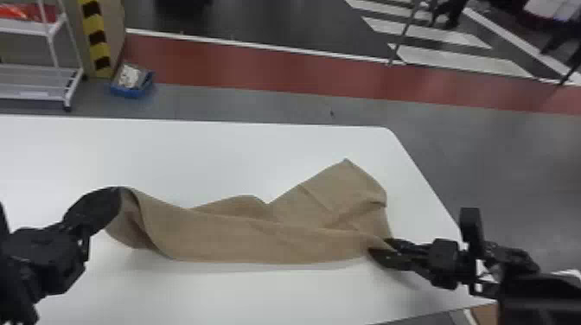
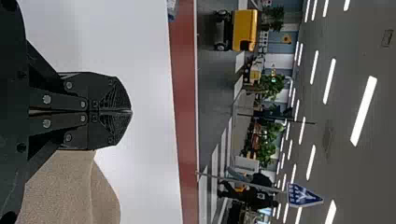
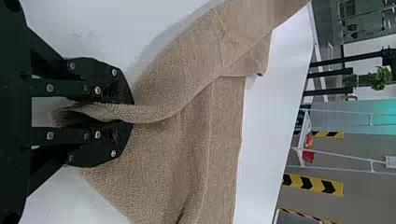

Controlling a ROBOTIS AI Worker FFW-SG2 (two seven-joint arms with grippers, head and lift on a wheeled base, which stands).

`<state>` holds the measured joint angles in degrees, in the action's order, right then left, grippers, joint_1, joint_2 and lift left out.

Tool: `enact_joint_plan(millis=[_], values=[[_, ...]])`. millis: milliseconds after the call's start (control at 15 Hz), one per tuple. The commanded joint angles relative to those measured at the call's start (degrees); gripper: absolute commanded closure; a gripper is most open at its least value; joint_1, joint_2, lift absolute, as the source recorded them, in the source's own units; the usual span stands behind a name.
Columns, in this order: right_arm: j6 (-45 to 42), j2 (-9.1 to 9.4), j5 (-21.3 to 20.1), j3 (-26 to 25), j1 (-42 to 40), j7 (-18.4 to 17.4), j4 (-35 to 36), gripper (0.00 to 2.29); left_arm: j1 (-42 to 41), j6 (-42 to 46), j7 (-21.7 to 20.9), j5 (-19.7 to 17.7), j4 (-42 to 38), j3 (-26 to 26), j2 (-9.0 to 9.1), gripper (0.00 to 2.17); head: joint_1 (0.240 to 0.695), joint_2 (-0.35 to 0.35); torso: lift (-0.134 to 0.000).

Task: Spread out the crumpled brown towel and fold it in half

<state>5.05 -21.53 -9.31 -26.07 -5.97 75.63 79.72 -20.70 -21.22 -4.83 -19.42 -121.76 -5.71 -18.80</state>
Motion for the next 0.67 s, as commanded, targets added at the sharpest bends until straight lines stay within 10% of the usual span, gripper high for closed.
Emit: enact_joint_plan(millis=[0, 600], values=[[1.77, 0.18, 2.11, -1.26, -0.18, 0.93, 1.67, 1.98, -0.13, -0.01, 0.00, 0.00, -0.14, 0.17, -0.09, 2.06, 0.695, -0.283, -0.120], [25.50, 1.41, 25.49, -16.20, -6.33, 2.70, 27.86, 1.98, -0.31, 3.33, 4.04, 0.00, -0.23, -0.35, 0.61, 2.06, 0.695, -0.291, -0.120]])
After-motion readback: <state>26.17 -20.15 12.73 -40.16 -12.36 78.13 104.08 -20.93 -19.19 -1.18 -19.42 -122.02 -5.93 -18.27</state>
